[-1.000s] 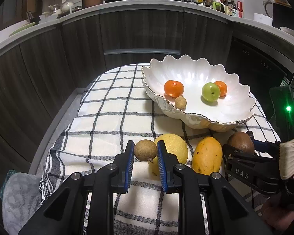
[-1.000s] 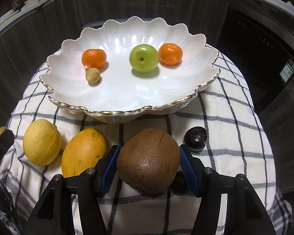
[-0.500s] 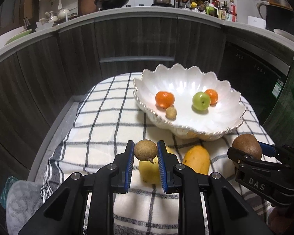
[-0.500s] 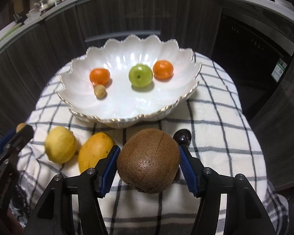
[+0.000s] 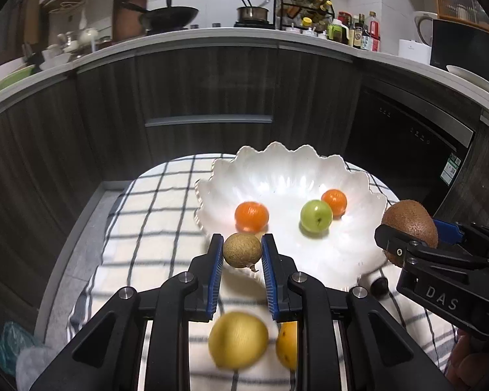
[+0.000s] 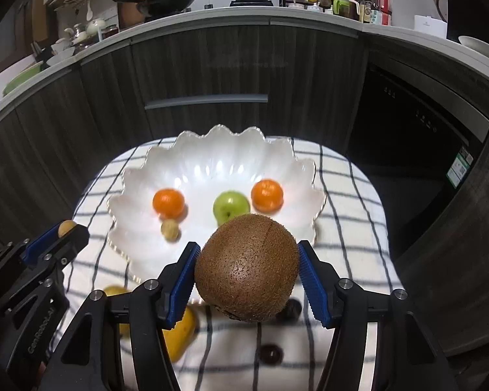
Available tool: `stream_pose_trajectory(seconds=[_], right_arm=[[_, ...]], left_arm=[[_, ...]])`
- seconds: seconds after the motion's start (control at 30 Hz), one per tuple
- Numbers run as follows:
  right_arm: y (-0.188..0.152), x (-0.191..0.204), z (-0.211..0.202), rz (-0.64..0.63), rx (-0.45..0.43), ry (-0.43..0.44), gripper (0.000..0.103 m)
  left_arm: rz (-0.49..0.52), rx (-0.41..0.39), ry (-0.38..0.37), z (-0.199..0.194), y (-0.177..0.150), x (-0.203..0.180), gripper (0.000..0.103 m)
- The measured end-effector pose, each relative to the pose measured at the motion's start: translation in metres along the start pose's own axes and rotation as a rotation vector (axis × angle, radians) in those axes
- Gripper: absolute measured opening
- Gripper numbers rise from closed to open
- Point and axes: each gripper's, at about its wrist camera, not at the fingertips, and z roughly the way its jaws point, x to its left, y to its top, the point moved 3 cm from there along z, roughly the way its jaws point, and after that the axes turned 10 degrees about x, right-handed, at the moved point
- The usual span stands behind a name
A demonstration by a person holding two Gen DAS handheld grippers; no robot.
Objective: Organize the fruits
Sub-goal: 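Carry both fruits over the white bowl and open both tools to drop them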
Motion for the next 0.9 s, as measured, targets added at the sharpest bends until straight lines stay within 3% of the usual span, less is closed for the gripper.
stream_pose_trajectory(seconds=[0.23, 0.8, 0.9], right_arm=[[0.020, -0.001, 0.021, 0.004, 0.016, -0.006, 0.061], [0.037, -0.001, 0.075, -0.010, 0.120, -0.018, 0.061], [0.039, -0.004, 0.081, 0.007, 0.145, -0.013, 0.061]], left_arm=[[-0.002, 0.044, -0.055, 0.038, 0.023, -0.003, 0.024], [0.025, 0.162, -0.074, 0.101, 0.040, -0.003, 0.024], [0.040, 0.170, -0.057, 0.104, 0.041, -0.004, 0.036]])
